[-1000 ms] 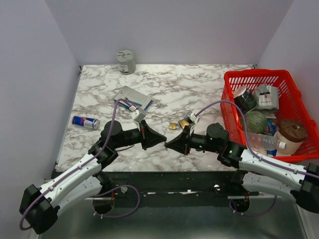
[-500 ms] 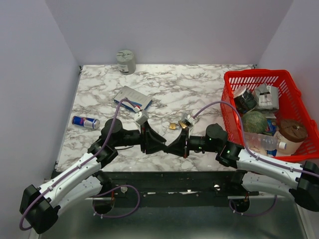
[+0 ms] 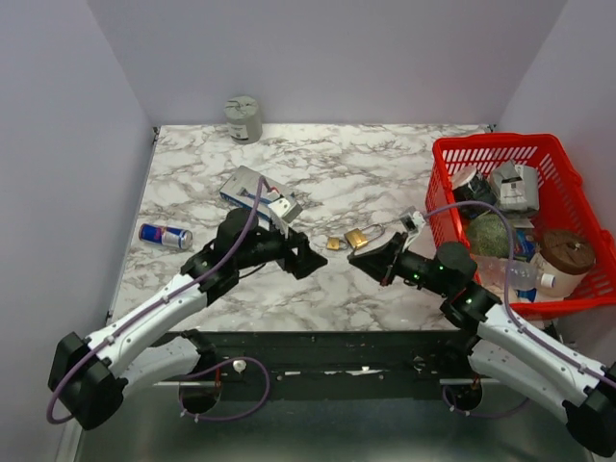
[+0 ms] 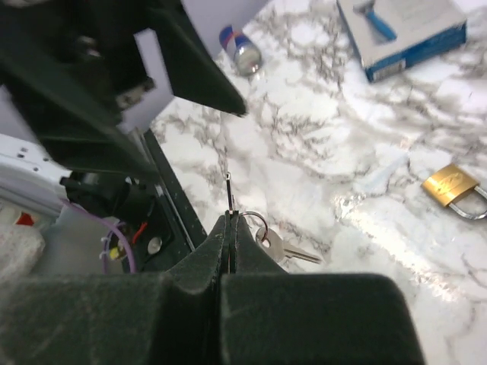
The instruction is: Unlock with the key
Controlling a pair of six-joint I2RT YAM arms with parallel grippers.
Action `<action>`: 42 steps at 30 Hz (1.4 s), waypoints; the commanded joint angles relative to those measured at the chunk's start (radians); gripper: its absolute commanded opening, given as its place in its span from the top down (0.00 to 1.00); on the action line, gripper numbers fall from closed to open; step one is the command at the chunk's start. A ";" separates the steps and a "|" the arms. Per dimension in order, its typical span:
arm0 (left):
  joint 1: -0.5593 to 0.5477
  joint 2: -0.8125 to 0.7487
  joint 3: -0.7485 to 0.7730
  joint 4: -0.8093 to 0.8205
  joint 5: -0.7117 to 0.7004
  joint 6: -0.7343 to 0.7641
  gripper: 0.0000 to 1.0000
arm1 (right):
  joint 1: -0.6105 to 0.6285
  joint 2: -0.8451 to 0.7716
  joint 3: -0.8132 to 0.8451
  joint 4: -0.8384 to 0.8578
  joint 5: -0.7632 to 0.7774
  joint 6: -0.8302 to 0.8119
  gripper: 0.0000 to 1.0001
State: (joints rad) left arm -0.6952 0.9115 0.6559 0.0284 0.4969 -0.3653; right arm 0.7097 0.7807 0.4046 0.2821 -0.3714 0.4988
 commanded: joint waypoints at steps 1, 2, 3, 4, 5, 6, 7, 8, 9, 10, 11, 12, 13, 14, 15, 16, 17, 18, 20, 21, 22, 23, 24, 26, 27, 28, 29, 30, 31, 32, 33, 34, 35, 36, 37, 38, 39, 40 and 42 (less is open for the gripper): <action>-0.001 0.183 0.100 -0.200 -0.225 0.134 0.12 | -0.076 -0.181 -0.059 -0.066 0.032 -0.008 0.99; -0.001 0.223 0.149 -0.225 -0.204 0.128 0.12 | -0.082 -0.217 -0.069 -0.081 0.046 -0.008 0.99; -0.003 0.300 0.174 -0.234 -0.192 0.129 0.12 | -0.091 -0.248 -0.078 -0.119 0.058 -0.009 0.99; -0.001 0.332 0.195 -0.237 -0.178 0.128 0.12 | -0.096 -0.309 -0.079 -0.139 0.080 -0.006 0.99; -0.001 0.364 0.233 -0.222 -0.163 0.129 0.12 | -0.098 -0.339 -0.081 -0.156 0.091 -0.003 0.99; -0.001 0.418 0.249 -0.210 -0.155 0.141 0.12 | -0.098 -0.365 -0.084 -0.185 0.098 0.001 0.99; -0.001 0.444 0.264 -0.194 -0.143 0.155 0.12 | -0.099 -0.420 -0.085 -0.199 0.107 0.012 0.99; -0.001 0.469 0.299 -0.170 -0.143 0.164 0.12 | -0.098 -0.438 -0.084 -0.205 0.106 0.017 0.99; -0.001 0.522 0.319 -0.160 -0.127 0.173 0.12 | -0.099 -0.458 -0.082 -0.219 0.101 0.021 0.99; -0.001 0.552 0.338 -0.153 -0.117 0.183 0.11 | -0.099 -0.474 -0.076 -0.224 0.089 0.032 0.99; -0.003 0.579 0.379 -0.137 -0.104 0.186 0.11 | -0.099 -0.498 -0.073 -0.231 0.088 0.033 0.99; -0.001 0.636 0.398 -0.130 -0.094 0.181 0.11 | -0.098 -0.508 -0.070 -0.247 0.085 0.037 0.99; -0.004 0.667 0.415 -0.121 -0.092 0.177 0.07 | -0.099 -0.517 -0.067 -0.256 0.085 0.035 0.99; -0.007 0.694 0.450 -0.110 -0.090 0.187 0.07 | -0.099 -0.532 -0.061 -0.264 0.088 0.032 0.99; -0.010 0.748 0.468 -0.111 -0.098 0.198 0.07 | -0.099 -0.538 -0.058 -0.279 0.089 0.029 0.99; -0.016 0.776 0.490 -0.117 -0.107 0.221 0.08 | -0.099 -0.546 -0.056 -0.279 0.097 0.027 0.99; -0.018 0.800 0.528 -0.134 -0.110 0.288 0.08 | -0.099 -0.549 -0.055 -0.279 0.095 0.024 0.99; -0.020 0.841 0.542 -0.139 -0.113 0.316 0.08 | -0.099 -0.560 -0.053 -0.308 0.094 0.024 0.99; -0.024 0.877 0.580 -0.140 -0.116 0.361 0.09 | -0.099 -0.569 -0.052 -0.311 0.086 0.030 0.99; -0.024 0.909 0.591 -0.139 -0.119 0.408 0.09 | -0.098 -0.577 -0.047 -0.313 0.085 0.033 0.99; -0.026 0.924 0.605 -0.139 -0.120 0.419 0.09 | -0.099 -0.580 -0.046 -0.313 0.081 0.037 0.99; -0.024 0.940 0.629 -0.139 -0.120 0.430 0.09 | -0.099 -0.583 -0.044 -0.314 0.081 0.040 0.99; -0.024 0.970 0.642 -0.139 -0.115 0.448 0.09 | -0.099 -0.587 -0.040 -0.317 0.081 0.040 0.99; -0.026 0.998 0.672 -0.133 -0.104 0.462 0.09 | -0.099 -0.589 -0.036 -0.317 0.083 0.041 0.99; -0.024 1.026 0.685 -0.130 -0.106 0.465 0.09 | -0.099 -0.587 -0.035 -0.316 0.081 0.043 0.99; -0.026 1.038 0.697 -0.130 -0.109 0.470 0.09 | -0.099 -0.580 -0.030 -0.316 0.078 0.044 0.99; -0.024 1.055 0.721 -0.131 -0.112 0.474 0.09 | -0.099 -0.575 -0.029 -0.314 0.069 0.049 0.99; -0.026 1.082 0.735 -0.134 -0.116 0.479 0.09 | -0.099 -0.572 -0.027 -0.311 0.068 0.049 0.99; -0.026 1.098 0.748 -0.136 -0.115 0.485 0.09 | -0.099 -0.569 -0.023 -0.311 0.066 0.050 0.99; -0.027 1.115 0.780 -0.149 -0.112 0.488 0.09 | -0.099 -0.567 -0.023 -0.311 0.063 0.050 0.99; -0.029 1.153 0.800 -0.165 -0.109 0.493 0.10 | -0.099 -0.567 -0.021 -0.311 0.066 0.050 0.99; -0.035 1.173 0.823 -0.183 -0.110 0.497 0.10 | -0.099 -0.567 -0.020 -0.310 0.066 0.050 0.99; -0.039 1.193 0.858 -0.218 -0.115 0.512 0.11 | -0.098 -0.567 -0.018 -0.311 0.068 0.050 0.99; -0.044 1.220 0.872 -0.229 -0.126 0.519 0.11 | -0.099 -0.567 -0.016 -0.308 0.068 0.052 0.99; -0.047 1.233 0.879 -0.235 -0.153 0.523 0.12 | -0.101 -0.566 -0.016 -0.305 0.069 0.053 0.99; -0.053 1.241 0.886 -0.242 -0.162 0.532 0.12 | -0.099 -0.566 -0.016 -0.301 0.066 0.058 0.99; -0.056 1.250 0.890 -0.243 -0.169 0.532 0.12 | -0.101 -0.563 -0.018 -0.294 0.063 0.061 0.99; -0.056 1.253 0.890 -0.245 -0.181 0.534 0.12 | -0.098 -0.561 -0.018 -0.291 0.063 0.063 0.99; -0.063 1.257 0.886 -0.249 -0.188 0.539 0.12 | -0.099 -0.557 -0.020 -0.291 0.057 0.066 0.99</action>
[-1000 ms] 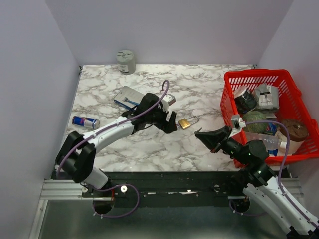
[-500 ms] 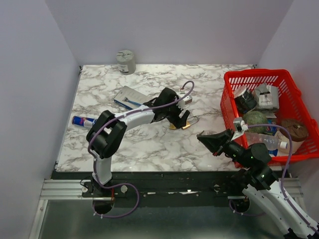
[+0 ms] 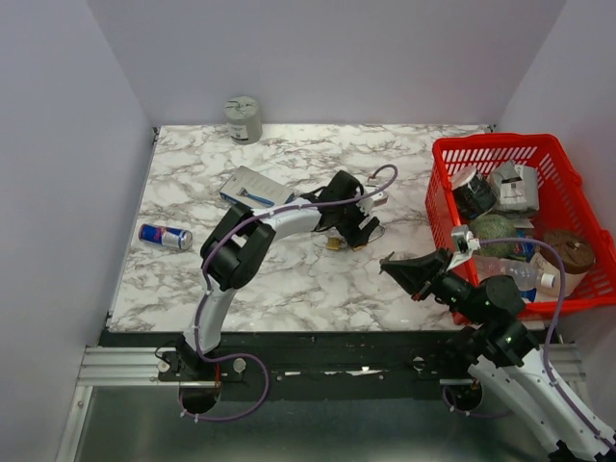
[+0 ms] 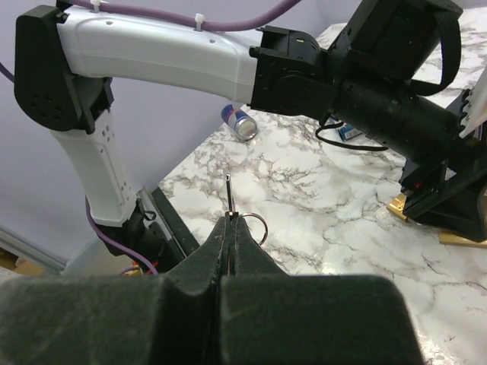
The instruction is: Unlock with the key
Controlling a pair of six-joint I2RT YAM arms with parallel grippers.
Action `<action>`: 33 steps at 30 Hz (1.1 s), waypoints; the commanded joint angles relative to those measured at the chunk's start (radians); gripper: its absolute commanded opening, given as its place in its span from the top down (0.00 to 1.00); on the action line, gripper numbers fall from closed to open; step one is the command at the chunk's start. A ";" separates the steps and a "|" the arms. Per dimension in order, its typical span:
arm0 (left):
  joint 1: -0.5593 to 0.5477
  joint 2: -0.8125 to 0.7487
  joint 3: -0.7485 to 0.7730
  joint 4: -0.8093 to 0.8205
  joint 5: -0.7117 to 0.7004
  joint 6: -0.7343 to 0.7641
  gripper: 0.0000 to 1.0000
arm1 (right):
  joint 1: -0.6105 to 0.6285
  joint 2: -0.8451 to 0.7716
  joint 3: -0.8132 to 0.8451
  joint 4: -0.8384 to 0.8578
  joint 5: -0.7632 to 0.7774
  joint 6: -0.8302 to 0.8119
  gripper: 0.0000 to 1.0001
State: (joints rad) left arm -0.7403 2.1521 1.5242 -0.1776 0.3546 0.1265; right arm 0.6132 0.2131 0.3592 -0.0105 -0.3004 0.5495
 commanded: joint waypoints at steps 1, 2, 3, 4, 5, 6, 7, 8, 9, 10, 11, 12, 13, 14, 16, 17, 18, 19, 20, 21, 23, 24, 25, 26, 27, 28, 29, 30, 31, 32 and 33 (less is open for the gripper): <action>-0.019 0.015 0.016 -0.043 -0.048 0.048 0.12 | -0.003 0.012 0.024 0.001 -0.016 0.015 0.99; -0.025 0.015 0.011 -0.043 -0.052 0.048 0.12 | -0.003 0.014 0.023 0.000 -0.014 0.013 0.99; -0.028 0.015 0.002 -0.042 -0.054 0.056 0.12 | -0.001 0.017 0.020 0.001 -0.016 0.016 0.99; -0.033 0.015 -0.002 -0.042 -0.058 0.059 0.13 | -0.003 0.020 0.018 0.001 -0.016 0.017 0.99; -0.039 0.018 -0.007 -0.045 -0.075 0.064 0.13 | -0.003 0.022 0.015 0.027 -0.019 0.021 0.99; -0.050 0.022 -0.013 -0.046 -0.085 0.067 0.14 | -0.003 0.023 0.014 0.035 -0.020 0.023 0.99; -0.056 0.025 -0.015 -0.051 -0.092 0.076 0.14 | -0.003 0.026 0.012 0.035 -0.020 0.024 0.99; -0.059 0.028 -0.016 -0.062 -0.101 0.079 0.14 | -0.003 0.028 0.012 0.038 -0.020 0.024 0.99; -0.062 0.035 -0.016 -0.068 -0.120 0.082 0.14 | -0.003 0.031 0.012 0.038 -0.020 0.024 0.99; -0.067 0.040 -0.016 -0.074 -0.127 0.085 0.16 | -0.003 0.031 0.011 0.038 -0.022 0.024 0.99; -0.067 0.043 -0.015 -0.089 -0.135 0.087 0.18 | -0.003 0.035 0.009 0.040 -0.022 0.026 0.99; -0.067 0.052 -0.010 -0.097 -0.153 0.087 0.21 | -0.003 0.035 0.009 0.043 -0.023 0.027 0.99; -0.067 0.057 -0.006 -0.106 -0.164 0.085 0.29 | -0.001 0.035 0.007 0.041 -0.023 0.029 0.99; -0.067 0.063 -0.001 -0.134 -0.178 0.082 0.33 | -0.003 0.037 0.006 0.043 -0.023 0.030 0.99; -0.067 0.080 0.017 -0.167 -0.189 0.079 0.43 | -0.003 0.037 0.006 0.043 -0.025 0.030 0.99; -0.067 0.080 0.014 -0.181 -0.189 0.075 0.47 | -0.003 0.037 0.006 0.043 -0.025 0.032 0.99; -0.067 0.075 -0.004 -0.180 -0.190 0.056 0.52 | -0.003 0.037 0.006 0.043 -0.025 0.032 0.99; -0.067 0.072 -0.016 -0.169 -0.193 0.042 0.61 | -0.001 0.037 0.007 0.041 -0.025 0.030 0.99; -0.067 0.069 -0.027 -0.168 -0.192 0.029 0.64 | -0.003 0.037 0.007 0.041 -0.023 0.029 0.99; -0.067 0.062 -0.042 -0.172 -0.201 0.006 0.67 | -0.003 0.039 0.010 0.038 -0.023 0.029 0.99; -0.064 0.049 -0.058 -0.168 -0.187 -0.022 0.78 | -0.003 0.042 0.012 0.034 -0.022 0.021 0.99; -0.062 0.034 -0.070 -0.165 -0.181 -0.039 0.81 | -0.003 0.043 0.012 0.032 -0.022 0.018 0.99; -0.062 0.025 -0.078 -0.158 -0.175 -0.068 0.84 | -0.003 0.051 0.014 0.030 -0.020 0.015 0.99; -0.062 0.014 -0.084 -0.140 -0.158 -0.086 0.84 | -0.003 0.055 0.014 0.029 -0.019 0.006 0.99; -0.062 -0.012 -0.099 -0.128 -0.154 -0.102 0.85 | -0.003 0.061 0.015 0.024 -0.019 0.001 0.99; -0.062 -0.024 -0.107 -0.114 -0.148 -0.141 0.87 | -0.003 0.068 0.020 0.021 -0.020 -0.003 0.99; -0.062 -0.037 -0.113 -0.090 -0.144 -0.165 0.89 | -0.003 0.078 0.023 0.018 -0.020 -0.011 0.99; -0.062 -0.061 -0.119 -0.080 -0.137 -0.182 0.90 | -0.003 0.086 0.024 0.012 -0.022 -0.013 0.99; -0.061 -0.073 -0.122 -0.068 -0.138 -0.201 0.92 | -0.003 0.092 0.027 0.014 -0.026 -0.016 0.99; -0.060 -0.086 -0.122 -0.053 -0.138 -0.230 0.94 | -0.003 0.103 0.037 0.014 -0.029 -0.019 0.99; -0.060 -0.107 -0.124 -0.048 -0.146 -0.249 0.95 | -0.003 0.109 0.043 -0.017 -0.029 -0.019 0.99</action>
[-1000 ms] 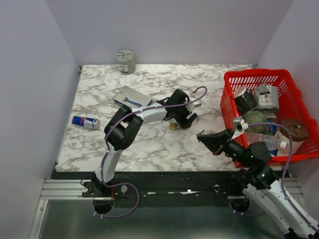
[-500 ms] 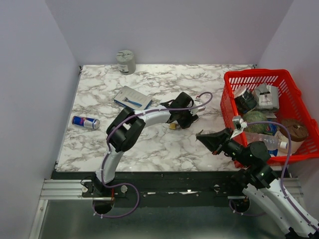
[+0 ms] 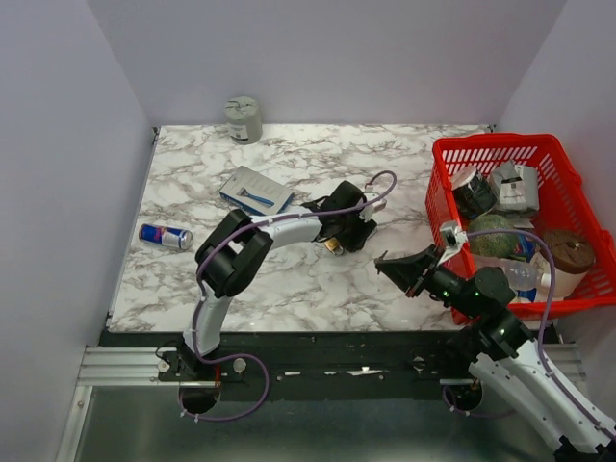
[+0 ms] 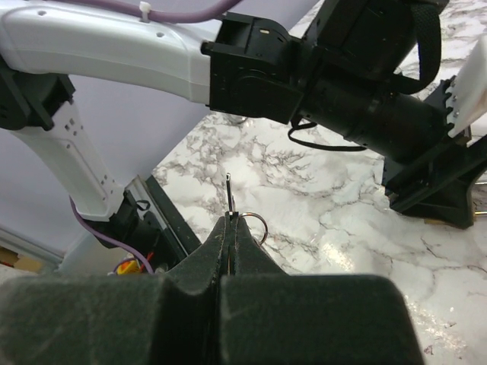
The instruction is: Unlock with the key
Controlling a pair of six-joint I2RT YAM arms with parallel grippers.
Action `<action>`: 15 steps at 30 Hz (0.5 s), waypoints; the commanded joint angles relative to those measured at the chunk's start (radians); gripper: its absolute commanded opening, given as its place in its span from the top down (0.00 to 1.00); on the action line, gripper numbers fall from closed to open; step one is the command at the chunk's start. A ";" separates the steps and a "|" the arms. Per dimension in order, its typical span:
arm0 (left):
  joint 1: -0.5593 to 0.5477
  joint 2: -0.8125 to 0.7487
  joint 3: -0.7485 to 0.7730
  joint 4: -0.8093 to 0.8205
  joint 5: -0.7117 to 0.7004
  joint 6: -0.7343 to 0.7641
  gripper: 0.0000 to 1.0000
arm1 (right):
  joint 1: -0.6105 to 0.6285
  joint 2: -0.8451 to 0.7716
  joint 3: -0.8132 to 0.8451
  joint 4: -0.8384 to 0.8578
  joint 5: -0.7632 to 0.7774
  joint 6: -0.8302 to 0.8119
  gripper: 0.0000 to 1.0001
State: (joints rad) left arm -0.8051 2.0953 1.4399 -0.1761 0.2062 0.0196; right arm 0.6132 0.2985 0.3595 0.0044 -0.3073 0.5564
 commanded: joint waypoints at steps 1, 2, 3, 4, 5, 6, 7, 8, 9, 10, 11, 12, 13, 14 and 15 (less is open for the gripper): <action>0.004 -0.064 -0.039 -0.046 -0.004 -0.158 0.98 | -0.003 0.031 0.051 -0.038 -0.026 -0.027 0.99; 0.004 -0.078 -0.044 -0.039 -0.010 -0.184 0.98 | -0.003 0.042 0.074 -0.050 -0.036 -0.036 0.99; 0.004 -0.111 -0.058 -0.028 -0.013 -0.194 0.98 | -0.003 0.062 0.090 -0.078 -0.041 -0.041 0.99; 0.004 -0.130 -0.067 -0.019 -0.031 -0.210 0.98 | -0.003 0.077 0.105 -0.095 -0.045 -0.049 0.99; 0.007 -0.148 -0.075 -0.007 -0.037 -0.227 0.98 | -0.003 0.093 0.117 -0.110 -0.041 -0.059 0.99; 0.007 -0.185 -0.091 0.001 -0.044 -0.257 0.99 | -0.001 0.126 0.139 -0.135 -0.041 -0.065 0.99; 0.010 -0.205 -0.101 0.009 -0.060 -0.277 1.00 | -0.003 0.142 0.147 -0.142 -0.042 -0.069 0.99; 0.015 -0.222 -0.111 0.023 -0.065 -0.294 1.00 | -0.001 0.158 0.153 -0.144 -0.046 -0.067 0.99; 0.018 -0.263 -0.133 0.030 -0.071 -0.323 1.00 | -0.001 0.178 0.162 -0.144 -0.053 -0.066 0.99; 0.021 -0.282 -0.145 0.038 -0.080 -0.336 1.00 | 0.000 0.212 0.165 -0.138 -0.061 -0.062 0.99; 0.026 -0.300 -0.157 0.049 -0.088 -0.346 1.00 | 0.000 0.231 0.170 -0.133 -0.078 -0.052 0.99; 0.035 -0.341 -0.186 0.055 -0.090 -0.357 1.00 | 0.008 0.246 0.171 -0.118 -0.082 -0.046 0.99; 0.041 -0.363 -0.203 0.061 -0.091 -0.377 1.00 | 0.014 0.278 0.179 -0.110 -0.088 -0.043 0.99; 0.049 -0.385 -0.222 0.079 -0.090 -0.388 1.00 | 0.023 0.293 0.183 -0.106 -0.082 -0.038 0.99; 0.064 -0.432 -0.260 0.089 -0.087 -0.398 1.00 | 0.049 0.309 0.191 -0.101 -0.073 -0.038 0.99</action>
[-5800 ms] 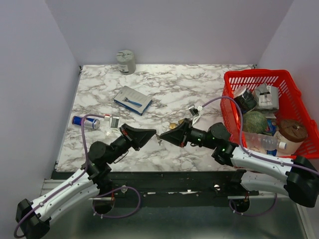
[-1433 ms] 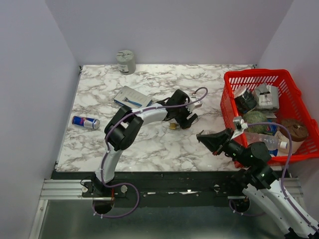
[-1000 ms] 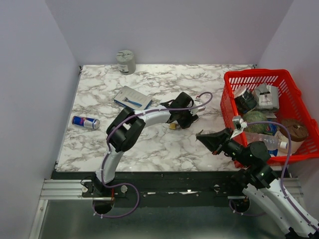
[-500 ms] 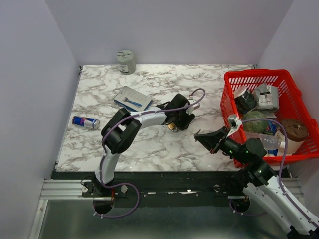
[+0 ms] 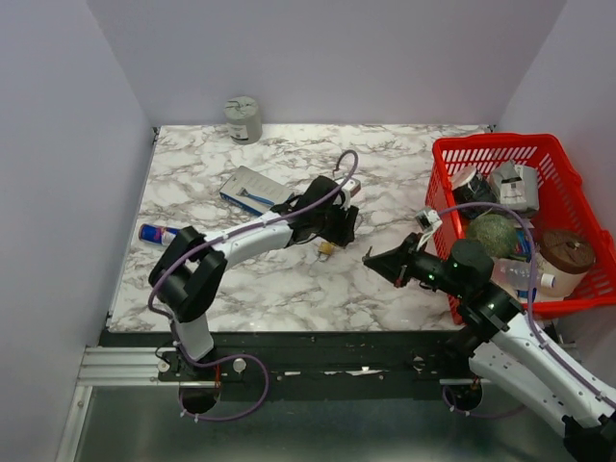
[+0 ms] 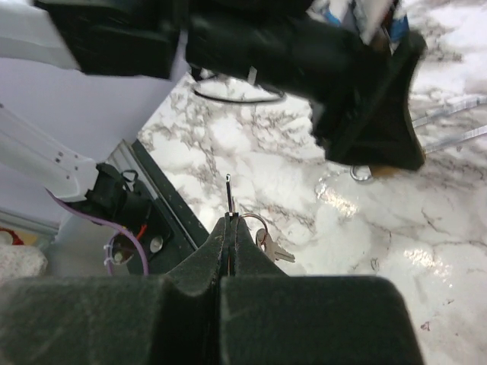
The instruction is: Unlock with the key
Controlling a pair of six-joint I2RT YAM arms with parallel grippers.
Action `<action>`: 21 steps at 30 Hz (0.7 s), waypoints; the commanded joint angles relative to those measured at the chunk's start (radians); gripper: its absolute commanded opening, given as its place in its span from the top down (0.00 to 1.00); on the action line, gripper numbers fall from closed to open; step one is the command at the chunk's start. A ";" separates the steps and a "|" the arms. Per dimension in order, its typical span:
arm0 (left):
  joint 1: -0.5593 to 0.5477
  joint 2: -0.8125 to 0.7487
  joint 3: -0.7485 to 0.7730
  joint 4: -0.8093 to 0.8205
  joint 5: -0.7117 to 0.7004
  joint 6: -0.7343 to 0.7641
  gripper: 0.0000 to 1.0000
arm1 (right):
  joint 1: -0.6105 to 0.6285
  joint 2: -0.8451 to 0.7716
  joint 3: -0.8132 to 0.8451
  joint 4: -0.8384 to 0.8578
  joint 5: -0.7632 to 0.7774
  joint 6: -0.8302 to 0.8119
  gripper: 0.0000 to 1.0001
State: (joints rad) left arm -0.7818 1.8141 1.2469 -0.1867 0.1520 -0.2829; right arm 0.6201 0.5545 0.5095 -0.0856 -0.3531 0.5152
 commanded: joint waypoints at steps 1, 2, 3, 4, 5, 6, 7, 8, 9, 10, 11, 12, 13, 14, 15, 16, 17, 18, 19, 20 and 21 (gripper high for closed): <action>0.053 -0.177 -0.088 0.108 -0.029 -0.119 1.00 | 0.059 0.077 0.055 -0.011 -0.018 0.003 0.99; 0.062 -0.202 -0.113 0.127 -0.029 -0.130 1.00 | 0.076 0.119 0.064 -0.009 0.003 0.003 0.99; 0.073 -0.255 -0.160 0.142 -0.026 -0.140 1.00 | 0.111 0.149 0.075 -0.003 0.012 0.003 0.99; 0.094 -0.283 -0.187 0.160 -0.028 -0.153 1.00 | 0.128 0.178 0.083 0.004 0.019 0.005 0.99; 0.102 -0.311 -0.213 0.182 -0.031 -0.169 1.00 | 0.142 0.246 0.101 0.016 0.013 0.017 0.99; 0.108 -0.359 -0.257 0.213 -0.049 -0.176 1.00 | 0.159 0.275 0.109 0.044 0.009 0.029 0.99; 0.113 -0.384 -0.277 0.226 -0.064 -0.179 1.00 | 0.167 0.306 0.118 0.062 -0.001 0.043 0.99; 0.113 -0.406 -0.294 0.245 -0.084 -0.179 1.00 | 0.168 0.339 0.127 0.076 -0.029 0.080 0.99; 0.113 -0.445 -0.325 0.257 -0.101 -0.179 1.00 | 0.170 0.393 0.133 0.133 -0.036 0.100 0.99; 0.113 -0.464 -0.340 0.268 -0.136 -0.179 1.00 | 0.168 0.424 0.141 0.147 -0.044 0.117 0.99; 0.113 -0.479 -0.354 0.289 -0.144 -0.183 1.00 | 0.168 0.447 0.150 0.156 -0.046 0.146 0.99; 0.111 -0.507 -0.374 0.299 -0.172 -0.190 1.00 | 0.170 0.496 0.176 0.162 -0.047 0.154 0.99; 0.113 -0.516 -0.380 0.306 -0.187 -0.191 1.00 | 0.170 0.518 0.188 0.162 -0.052 0.161 0.99; 0.113 -0.524 -0.383 0.311 -0.193 -0.191 1.00 | 0.168 0.539 0.204 0.162 -0.053 0.170 0.99; 0.113 -0.535 -0.385 0.313 -0.198 -0.191 1.00 | 0.170 0.565 0.214 0.165 -0.060 0.175 0.99; 0.113 -0.536 -0.385 0.313 -0.200 -0.193 1.00 | 0.170 0.606 0.234 0.168 -0.067 0.184 0.99; 0.113 -0.539 -0.385 0.314 -0.201 -0.193 1.00 | 0.170 0.631 0.242 0.178 -0.078 0.195 0.99; 0.113 -0.544 -0.386 0.314 -0.201 -0.193 1.00 | 0.170 0.651 0.248 0.194 -0.092 0.201 0.99; 0.113 -0.545 -0.388 0.316 -0.201 -0.194 1.00 | 0.170 0.686 0.257 0.204 -0.099 0.207 0.99; 0.113 -0.547 -0.388 0.316 -0.204 -0.196 1.00 | 0.171 0.699 0.258 0.216 -0.106 0.219 0.99; 0.113 -0.550 -0.389 0.316 -0.204 -0.196 1.00 | 0.170 0.709 0.258 0.239 -0.110 0.226 0.99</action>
State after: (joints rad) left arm -0.6662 1.3064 0.8543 0.0265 -0.0090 -0.4603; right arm 0.7845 1.2133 0.7376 0.0681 -0.4099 0.6872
